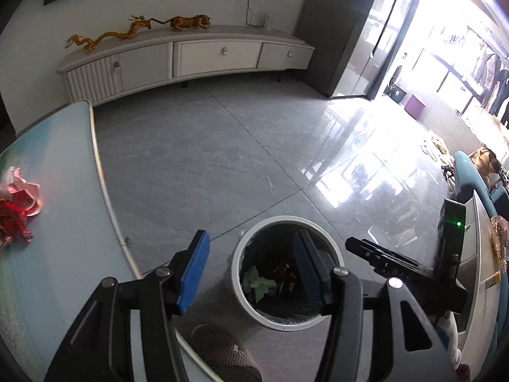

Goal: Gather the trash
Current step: 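Open both grippers over the bin to drop the paper and wrapper, then move both grippers back over the remaining trash on the table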

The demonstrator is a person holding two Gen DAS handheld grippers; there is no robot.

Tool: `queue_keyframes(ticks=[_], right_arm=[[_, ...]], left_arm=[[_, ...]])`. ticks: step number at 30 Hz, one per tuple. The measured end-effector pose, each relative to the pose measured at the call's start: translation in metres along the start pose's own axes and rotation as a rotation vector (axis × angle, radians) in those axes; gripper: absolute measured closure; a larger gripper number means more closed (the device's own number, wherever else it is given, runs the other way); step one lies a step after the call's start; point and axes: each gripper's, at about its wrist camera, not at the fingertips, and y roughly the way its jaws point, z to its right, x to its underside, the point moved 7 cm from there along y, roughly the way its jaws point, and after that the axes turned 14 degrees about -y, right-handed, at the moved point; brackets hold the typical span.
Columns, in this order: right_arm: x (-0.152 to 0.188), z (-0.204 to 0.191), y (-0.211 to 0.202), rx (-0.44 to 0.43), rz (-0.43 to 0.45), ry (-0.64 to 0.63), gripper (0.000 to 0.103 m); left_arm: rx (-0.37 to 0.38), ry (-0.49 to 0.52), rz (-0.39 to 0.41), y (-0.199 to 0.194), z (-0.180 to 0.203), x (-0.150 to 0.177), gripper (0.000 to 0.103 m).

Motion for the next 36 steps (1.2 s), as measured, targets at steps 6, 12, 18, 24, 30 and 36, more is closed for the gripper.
queue_keyframes(ticks=[6,12,18,24,30,36], right_arm=[[-0.017,-0.042,-0.017,-0.046,0.045,-0.072,0.06],[-0.025,-0.089,-0.034,-0.09,0.079,-0.149,0.06],[-0.029,-0.145,-0.054,-0.148,0.12,-0.229,0.06],[-0.039,-0.2,-0.086,-0.191,0.178,-0.325,0.06],[-0.053,-0.25,-0.121,-0.227,0.225,-0.422,0.06],[-0.071,-0.301,-0.148,-0.296,0.272,-0.512,0.06]], left_arm=[[-0.038,-0.048,0.088,-0.049,-0.037,-0.005,0.05],[-0.067,-0.082,0.151,-0.093,-0.071,0.0,0.05],[-0.088,-0.118,0.23,-0.145,-0.103,-0.001,0.05],[-0.13,-0.143,0.344,-0.215,-0.138,-0.013,0.05],[-0.205,-0.154,0.421,-0.285,-0.174,-0.028,0.05],[-0.247,-0.172,0.46,-0.329,-0.194,-0.038,0.051]])
